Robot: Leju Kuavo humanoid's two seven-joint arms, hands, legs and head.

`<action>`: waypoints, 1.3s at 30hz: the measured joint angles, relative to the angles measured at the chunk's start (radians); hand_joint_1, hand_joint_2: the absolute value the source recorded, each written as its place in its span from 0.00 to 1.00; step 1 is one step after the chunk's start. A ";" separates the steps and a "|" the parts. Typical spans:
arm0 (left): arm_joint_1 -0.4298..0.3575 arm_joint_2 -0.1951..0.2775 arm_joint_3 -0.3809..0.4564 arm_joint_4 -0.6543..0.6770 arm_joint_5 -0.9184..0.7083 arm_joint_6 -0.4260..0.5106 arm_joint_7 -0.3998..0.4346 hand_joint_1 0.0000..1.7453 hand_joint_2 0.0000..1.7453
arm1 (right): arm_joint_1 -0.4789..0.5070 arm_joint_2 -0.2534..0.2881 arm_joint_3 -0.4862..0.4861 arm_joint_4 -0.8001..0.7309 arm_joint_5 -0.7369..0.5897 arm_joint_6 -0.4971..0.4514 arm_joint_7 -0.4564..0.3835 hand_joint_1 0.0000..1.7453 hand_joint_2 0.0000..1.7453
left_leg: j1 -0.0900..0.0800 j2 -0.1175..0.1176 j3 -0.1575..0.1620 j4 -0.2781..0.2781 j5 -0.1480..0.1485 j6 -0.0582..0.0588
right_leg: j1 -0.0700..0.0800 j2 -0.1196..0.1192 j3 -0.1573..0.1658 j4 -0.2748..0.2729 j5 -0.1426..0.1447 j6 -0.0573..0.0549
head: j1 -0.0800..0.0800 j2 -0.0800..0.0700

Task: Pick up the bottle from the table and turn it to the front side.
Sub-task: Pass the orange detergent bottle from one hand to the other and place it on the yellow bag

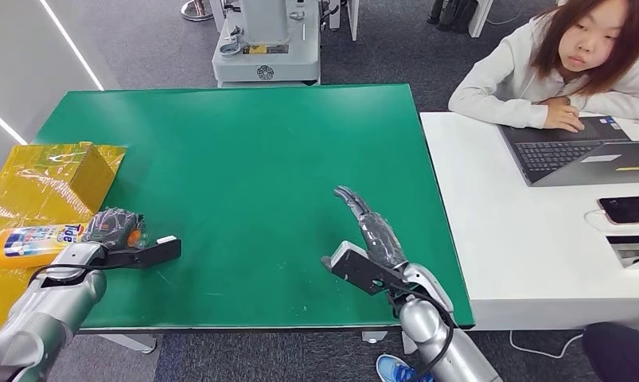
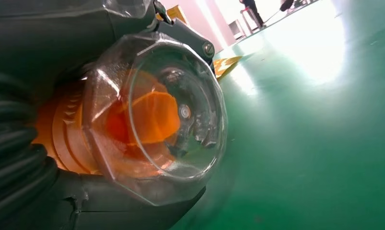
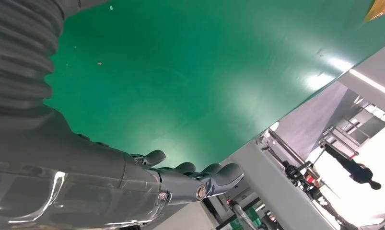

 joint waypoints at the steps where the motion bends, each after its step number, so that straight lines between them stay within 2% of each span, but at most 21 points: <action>1: 0.000 0.000 0.000 0.000 0.000 0.000 0.000 1.00 1.00 | 0.000 0.000 0.000 0.000 0.000 0.000 0.000 0.00 1.00 | 0.000 0.000 0.000 0.000 0.000 0.000 | 0.000 0.000 0.000 0.000 0.000 0.000 | 0.000 0.000; 3: 0.000 -0.004 0.002 0.000 -0.002 -0.002 0.000 1.00 1.00 | -0.002 0.000 0.000 0.003 0.000 0.000 -0.001 0.00 1.00 | 0.000 0.000 0.000 0.000 0.000 0.000 | 0.000 0.000 0.000 0.000 0.000 0.000 | 0.000 0.000; 4: 0.000 -0.008 0.003 0.000 -0.004 -0.004 0.000 0.86 1.00 | -0.003 0.000 0.001 0.006 -0.001 -0.001 -0.001 0.00 1.00 | 0.000 0.000 0.000 0.000 0.000 0.000 | 0.000 0.000 0.000 0.000 0.000 0.000 | 0.000 0.000; 7: -0.001 -0.019 0.006 0.000 -0.010 -0.010 -0.001 0.11 1.00 | -0.005 0.000 0.001 0.012 -0.003 -0.004 -0.001 0.00 1.00 | 0.000 0.000 0.000 0.000 0.000 0.000 | 0.000 0.000 0.000 0.000 0.000 0.000 | 0.000 0.000; 8: -0.001 -0.021 0.006 0.000 -0.011 -0.011 -0.001 0.00 1.00 | -0.005 0.000 0.001 0.012 -0.003 -0.004 -0.001 0.00 1.00 | 0.000 0.000 0.000 0.000 0.000 0.000 | 0.000 0.000 0.000 0.000 0.000 0.000 | 0.000 0.000; 27: -0.013 -0.037 0.044 0.000 0.020 0.021 -0.001 0.00 1.00 | -0.005 0.000 0.002 0.016 -0.003 -0.009 0.001 0.00 1.00 | 0.000 0.000 0.000 0.000 0.000 0.000 | 0.000 0.000 0.000 0.000 0.000 0.000 | 0.000 0.000; 33: -0.009 -0.054 0.122 0.000 0.137 0.051 -0.062 0.00 1.00 | -0.003 -0.004 0.002 0.015 -0.003 -0.014 0.006 0.00 1.00 | 0.000 0.000 0.000 0.000 0.000 0.000 | 0.000 0.000 0.000 0.000 0.000 0.000 | 0.000 0.000; 39: -0.019 -0.073 0.279 -0.016 0.337 0.056 -0.209 0.00 1.00 | -0.003 -0.007 0.001 0.013 -0.003 -0.017 0.007 0.00 1.00 | 0.000 0.001 0.000 0.000 0.000 0.000 | 0.000 0.000 0.000 0.000 0.000 0.000 | 0.000 0.000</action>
